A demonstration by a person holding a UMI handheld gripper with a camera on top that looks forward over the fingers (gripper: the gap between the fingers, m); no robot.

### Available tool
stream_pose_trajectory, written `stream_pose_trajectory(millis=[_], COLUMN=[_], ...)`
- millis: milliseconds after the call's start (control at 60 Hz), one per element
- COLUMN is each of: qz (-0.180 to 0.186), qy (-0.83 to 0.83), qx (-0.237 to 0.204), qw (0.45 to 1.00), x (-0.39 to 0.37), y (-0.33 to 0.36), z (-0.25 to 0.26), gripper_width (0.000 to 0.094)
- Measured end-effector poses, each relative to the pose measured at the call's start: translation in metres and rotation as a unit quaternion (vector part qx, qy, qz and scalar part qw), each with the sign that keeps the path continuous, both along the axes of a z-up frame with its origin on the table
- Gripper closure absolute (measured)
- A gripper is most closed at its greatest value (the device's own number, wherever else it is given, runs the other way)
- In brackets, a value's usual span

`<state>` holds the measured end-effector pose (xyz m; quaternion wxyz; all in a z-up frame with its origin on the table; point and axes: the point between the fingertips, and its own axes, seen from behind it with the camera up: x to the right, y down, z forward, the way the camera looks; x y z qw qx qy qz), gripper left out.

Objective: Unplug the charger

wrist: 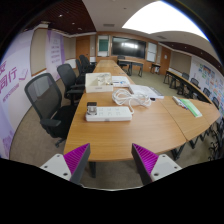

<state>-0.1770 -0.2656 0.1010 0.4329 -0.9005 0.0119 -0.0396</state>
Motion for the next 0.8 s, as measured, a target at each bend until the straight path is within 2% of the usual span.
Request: stream_pose_trajectory(millis=[183, 367, 450, 583, 683, 800], qz=[0.023, 0.021, 0.024, 0.026, 0.021, 0.028], qy=[0.017, -0.002, -0.004, -0.007, -0.013, 0.015], qx=[0.038, 0.053, 0.058, 0.052, 0.048, 0.047], qw=[0.999, 0.998, 0.998, 0.998, 0.999, 0.998], x=[-0.06, -0.075, -0.079, -0.076, -0.067, -0.073], y=[0.103, 0.19, 0.219, 0.25, 0.259, 0.26], z=[-0.027, -0.048, -0.055, -0.07, -0.077, -0.077], gripper_width=[0.0078, 0.0082, 0.0115, 0.0265, 0.0532, 0.0615])
